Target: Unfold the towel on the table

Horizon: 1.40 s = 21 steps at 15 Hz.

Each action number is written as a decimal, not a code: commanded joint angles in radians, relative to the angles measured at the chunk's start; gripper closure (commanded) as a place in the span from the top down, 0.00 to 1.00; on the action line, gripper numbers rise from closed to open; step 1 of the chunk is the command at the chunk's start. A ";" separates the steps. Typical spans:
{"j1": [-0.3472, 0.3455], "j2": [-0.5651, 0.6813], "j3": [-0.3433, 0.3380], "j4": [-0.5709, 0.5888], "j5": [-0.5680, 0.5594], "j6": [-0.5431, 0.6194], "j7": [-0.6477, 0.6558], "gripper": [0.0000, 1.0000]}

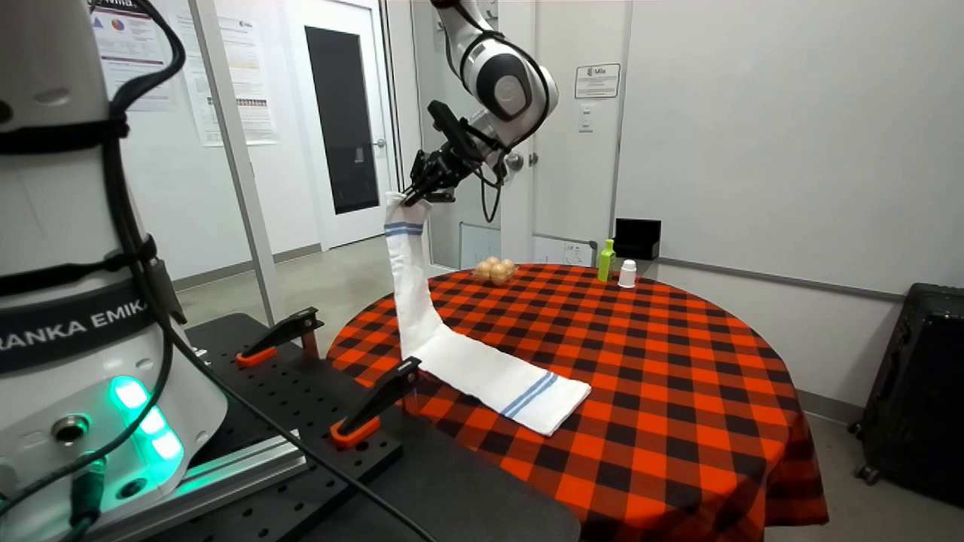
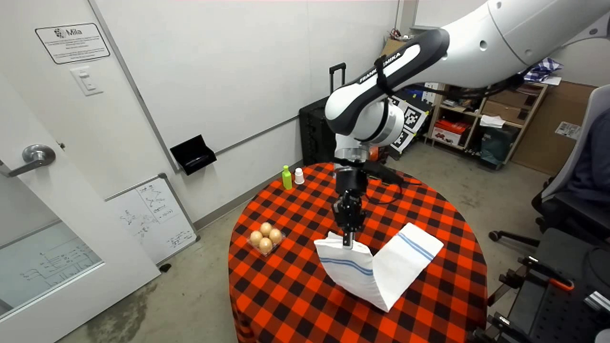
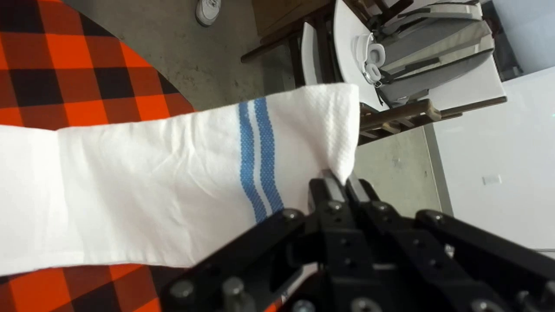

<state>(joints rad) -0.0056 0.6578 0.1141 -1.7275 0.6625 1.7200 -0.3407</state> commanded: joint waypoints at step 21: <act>0.142 0.177 0.102 0.173 -0.172 0.027 0.100 1.00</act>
<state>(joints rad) 0.1322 0.8445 0.2160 -1.5657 0.5349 1.7286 -0.2666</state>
